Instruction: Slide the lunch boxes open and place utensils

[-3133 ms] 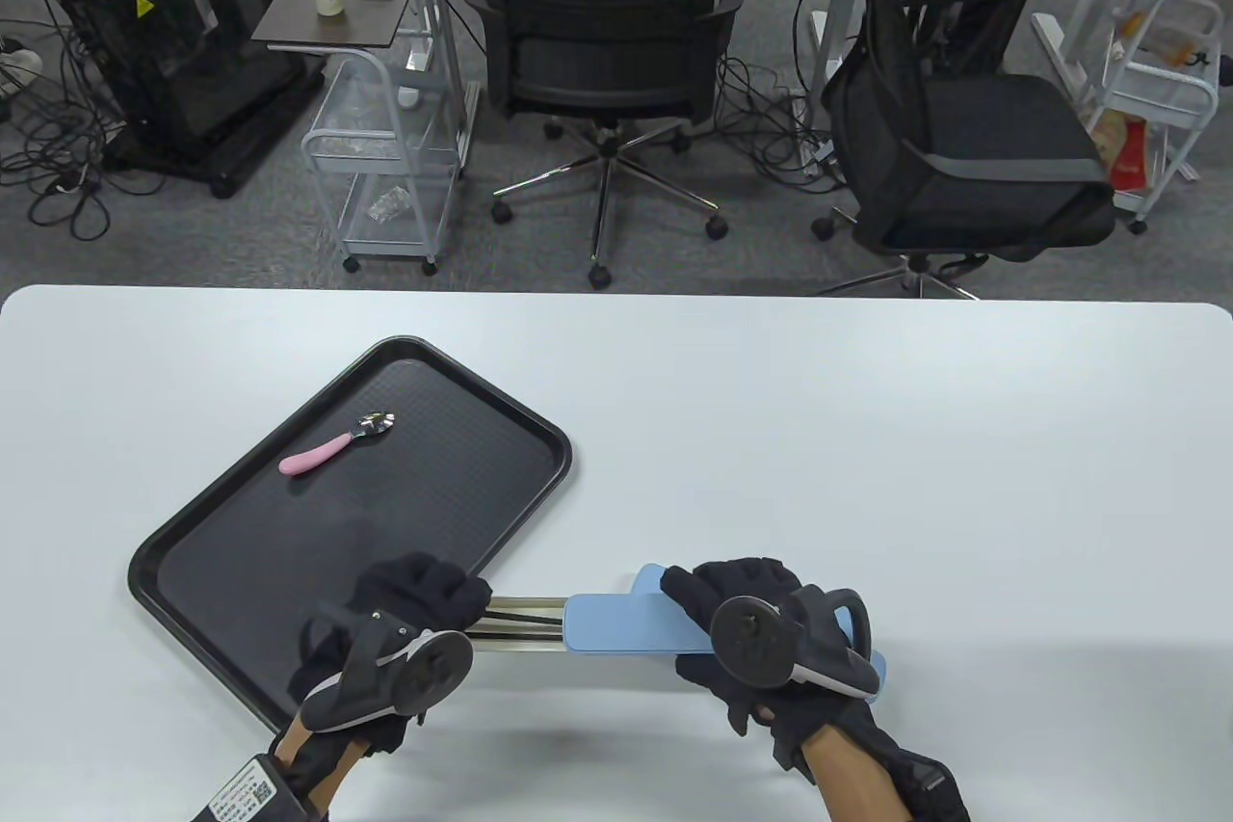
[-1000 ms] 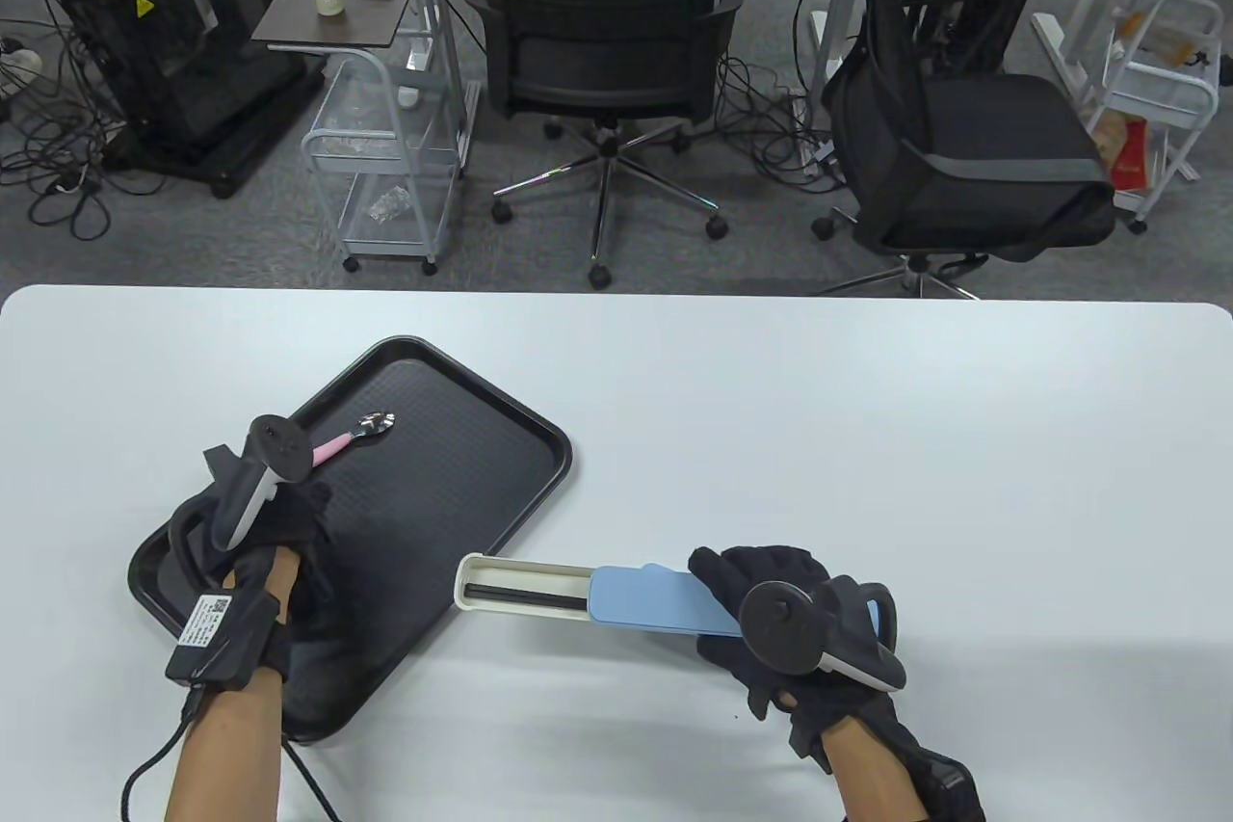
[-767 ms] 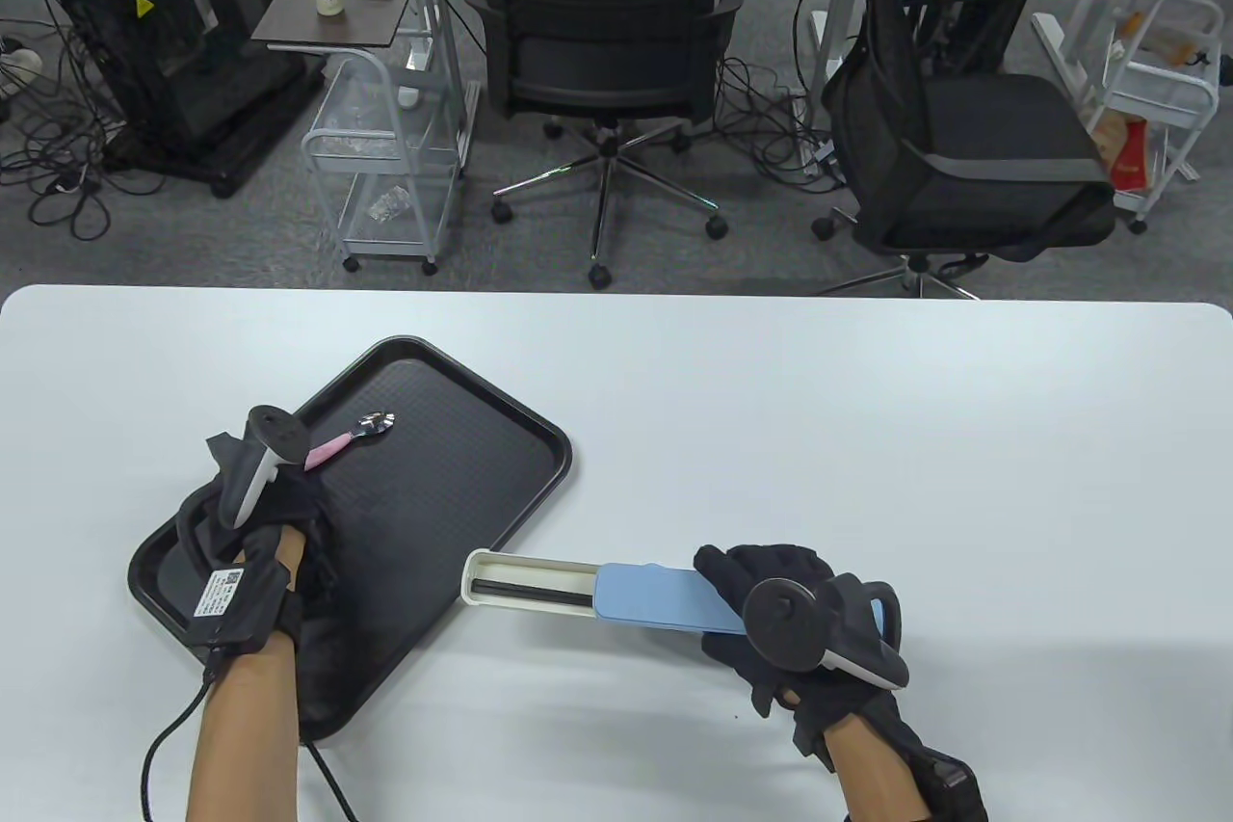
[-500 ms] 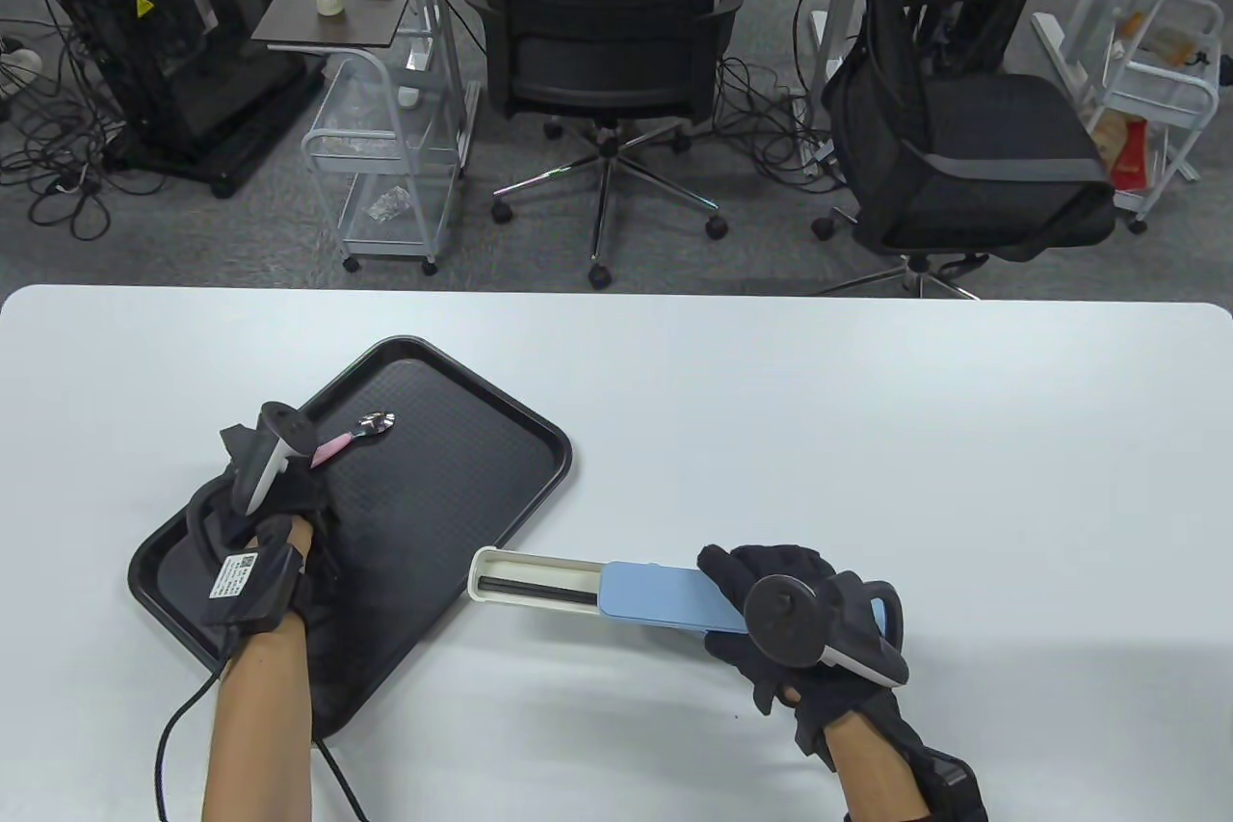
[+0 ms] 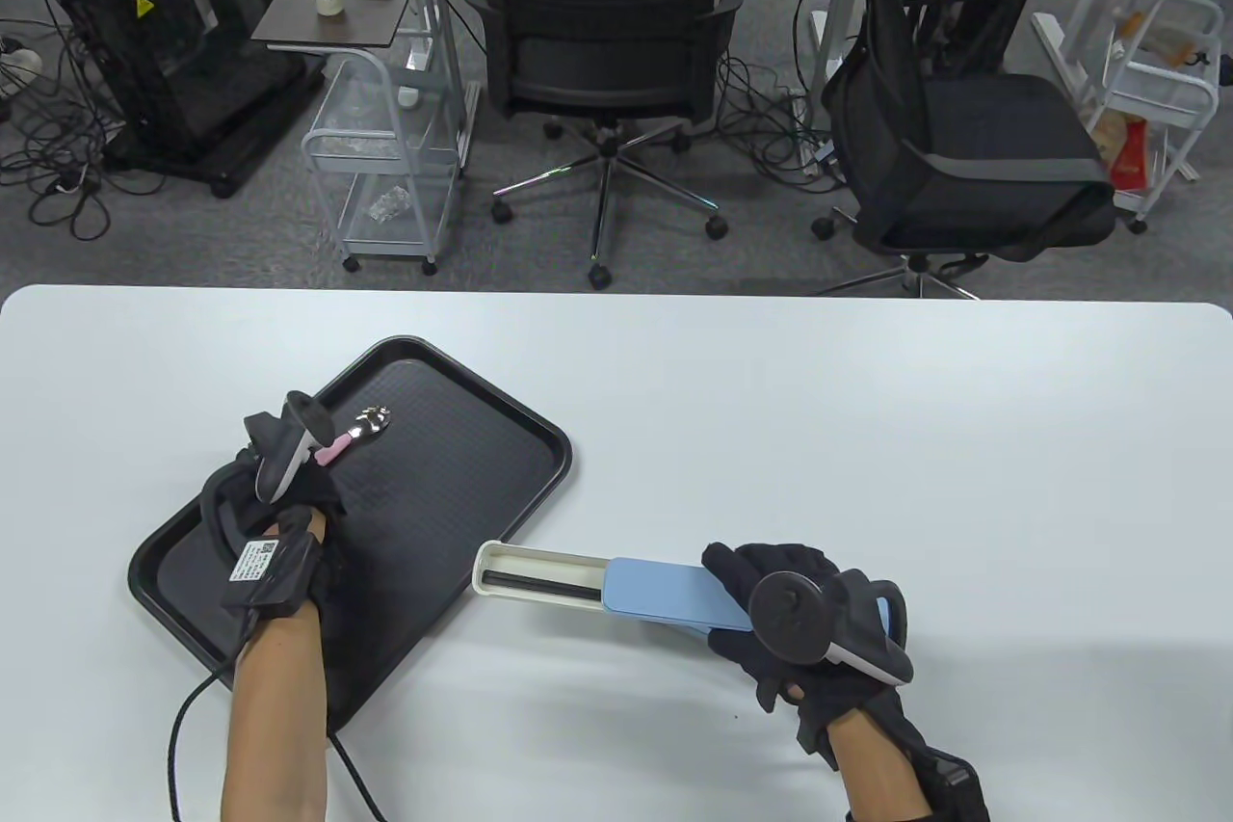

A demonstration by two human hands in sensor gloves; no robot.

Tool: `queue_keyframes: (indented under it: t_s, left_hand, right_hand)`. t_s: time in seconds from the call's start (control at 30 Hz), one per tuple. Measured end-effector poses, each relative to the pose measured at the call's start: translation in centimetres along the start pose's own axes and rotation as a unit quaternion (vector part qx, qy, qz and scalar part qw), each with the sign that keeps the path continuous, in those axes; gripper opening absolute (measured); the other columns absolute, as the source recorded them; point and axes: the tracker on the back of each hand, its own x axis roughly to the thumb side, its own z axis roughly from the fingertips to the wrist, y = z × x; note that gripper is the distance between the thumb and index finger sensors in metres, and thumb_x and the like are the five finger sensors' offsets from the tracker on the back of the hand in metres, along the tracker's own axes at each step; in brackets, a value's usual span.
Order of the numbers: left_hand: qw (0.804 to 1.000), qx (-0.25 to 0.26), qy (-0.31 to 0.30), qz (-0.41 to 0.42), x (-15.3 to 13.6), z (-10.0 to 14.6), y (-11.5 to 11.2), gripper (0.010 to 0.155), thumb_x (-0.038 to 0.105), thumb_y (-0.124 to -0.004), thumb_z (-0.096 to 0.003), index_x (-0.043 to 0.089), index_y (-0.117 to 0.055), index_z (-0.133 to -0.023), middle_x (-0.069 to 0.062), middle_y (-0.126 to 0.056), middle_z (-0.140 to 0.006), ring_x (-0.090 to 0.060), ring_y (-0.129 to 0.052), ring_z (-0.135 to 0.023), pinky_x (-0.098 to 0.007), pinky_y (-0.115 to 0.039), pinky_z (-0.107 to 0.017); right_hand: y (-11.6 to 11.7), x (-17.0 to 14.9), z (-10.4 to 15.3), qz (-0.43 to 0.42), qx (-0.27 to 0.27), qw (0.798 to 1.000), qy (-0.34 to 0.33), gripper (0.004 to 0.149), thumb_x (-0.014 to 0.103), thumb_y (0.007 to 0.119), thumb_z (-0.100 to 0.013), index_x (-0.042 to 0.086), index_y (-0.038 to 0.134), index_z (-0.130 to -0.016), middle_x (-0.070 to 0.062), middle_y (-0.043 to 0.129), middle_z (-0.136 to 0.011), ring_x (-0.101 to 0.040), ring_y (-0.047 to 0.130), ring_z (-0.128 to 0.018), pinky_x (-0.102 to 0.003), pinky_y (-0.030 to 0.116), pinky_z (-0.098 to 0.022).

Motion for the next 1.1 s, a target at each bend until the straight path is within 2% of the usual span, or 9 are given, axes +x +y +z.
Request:
queue_keyframes:
  t_s: [0.1,0.27,0.4,0.57,0.8,1.0,1.1]
  left_hand:
    - [1.0,0.014,-0.008,-0.024,0.0,0.7,0.1,0.055,0.041,-0.072,-0.0396,0.027,-0.068,-0.093,-0.001,-0.074,-0.092,-0.025,-0.077,-0.078,-0.048,-0.062,-0.061]
    - [0.996,0.042,-0.075,0.018,-0.8,3.3,1.5,0.056,0.04,-0.071,-0.0389,0.023,-0.07,-0.092,-0.004,-0.075,-0.089,-0.027,-0.079,-0.074,-0.049,-0.065,-0.057]
    - [0.984,0.084,-0.147,0.063,-1.7,7.4,4.0,0.056,0.04,-0.07,-0.0388,0.022,-0.069,-0.092,-0.005,-0.075,-0.088,-0.027,-0.08,-0.073,-0.049,-0.065,-0.056]
    - [0.956,0.128,-0.246,0.094,-2.9,13.6,5.0,0.056,0.04,-0.069,-0.0393,0.023,-0.069,-0.093,-0.005,-0.075,-0.089,-0.027,-0.079,-0.074,-0.049,-0.065,-0.056]
    - [0.919,0.15,-0.344,0.124,-3.2,20.5,4.8,0.056,0.04,-0.069,-0.04,0.024,-0.069,-0.093,-0.004,-0.075,-0.09,-0.027,-0.079,-0.076,-0.049,-0.065,-0.057]
    - [0.899,0.192,-0.386,0.078,-2.6,23.5,4.1,0.056,0.04,-0.068,-0.04,0.024,-0.068,-0.094,-0.004,-0.074,-0.091,-0.027,-0.078,-0.076,-0.05,-0.063,-0.058]
    - [0.893,0.183,-0.407,0.066,-2.2,23.9,3.8,0.056,0.04,-0.068,-0.0399,0.024,-0.069,-0.094,-0.005,-0.075,-0.09,-0.028,-0.078,-0.076,-0.05,-0.063,-0.058]
  right_hand:
    - [0.0,0.0,0.0,0.0,-0.001,1.0,-0.001,0.077,0.049,0.089,-0.043,0.033,0.049,-0.106,-0.009,0.058,-0.105,-0.038,0.063,-0.098,-0.064,0.046,-0.074]
    - [0.1,0.0,0.0,0.004,0.003,1.0,-0.004,0.077,0.049,0.089,-0.043,0.033,0.049,-0.106,-0.009,0.058,-0.105,-0.038,0.063,-0.098,-0.064,0.046,-0.074]
    - [0.2,0.3,0.0,0.008,0.005,1.0,-0.008,0.077,0.049,0.089,-0.043,0.033,0.049,-0.106,-0.009,0.058,-0.105,-0.038,0.063,-0.098,-0.064,0.046,-0.074]
    - [0.1,0.5,0.1,0.007,0.006,1.0,-0.012,0.077,0.049,0.089,-0.043,0.033,0.048,-0.106,-0.009,0.058,-0.105,-0.038,0.063,-0.098,-0.064,0.046,-0.074]
    - [0.5,0.7,-0.1,0.008,0.013,1.0,-0.017,0.077,0.048,0.089,-0.043,0.033,0.048,-0.106,-0.009,0.058,-0.105,-0.038,0.063,-0.098,-0.064,0.046,-0.074]
    - [0.6,0.8,0.0,0.007,0.012,1.0,-0.017,0.077,0.048,0.089,-0.042,0.033,0.048,-0.106,-0.009,0.058,-0.105,-0.038,0.063,-0.098,-0.064,0.046,-0.074]
    - [0.5,1.0,0.0,0.008,0.01,1.0,-0.019,0.077,0.048,0.089,-0.043,0.033,0.048,-0.106,-0.009,0.058,-0.105,-0.038,0.063,-0.098,-0.064,0.046,-0.074]
